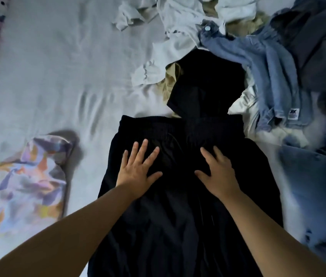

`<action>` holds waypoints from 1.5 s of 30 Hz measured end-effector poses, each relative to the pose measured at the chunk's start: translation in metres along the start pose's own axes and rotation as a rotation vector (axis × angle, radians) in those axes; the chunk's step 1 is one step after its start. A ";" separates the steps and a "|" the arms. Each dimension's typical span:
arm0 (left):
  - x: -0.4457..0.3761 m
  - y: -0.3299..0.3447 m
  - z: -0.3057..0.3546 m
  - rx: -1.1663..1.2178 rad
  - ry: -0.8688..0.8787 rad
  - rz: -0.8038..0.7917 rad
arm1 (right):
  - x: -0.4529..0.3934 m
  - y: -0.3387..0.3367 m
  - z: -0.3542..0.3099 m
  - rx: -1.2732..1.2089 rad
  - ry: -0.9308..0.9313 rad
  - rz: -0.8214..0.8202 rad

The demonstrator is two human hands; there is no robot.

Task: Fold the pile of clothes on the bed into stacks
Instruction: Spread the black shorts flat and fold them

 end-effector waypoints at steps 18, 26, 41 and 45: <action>0.010 -0.035 0.141 0.306 0.315 0.403 | 0.064 -0.033 0.141 -0.252 0.267 0.391; -0.027 -0.014 0.246 -0.055 0.522 0.065 | 0.119 -0.009 0.179 -0.189 0.410 0.383; -0.057 -0.027 0.244 -0.417 0.404 0.117 | 0.165 0.019 0.177 -0.330 0.391 0.411; -0.032 -0.049 0.218 -0.409 0.643 0.124 | 0.184 0.016 0.146 -0.382 0.340 0.523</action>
Point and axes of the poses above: each hand's wrist, its own x-axis away from the middle knuckle, its own y-axis out of the palm, z = x × y, the point moved 8 cm from there along -x, towards the middle knuckle
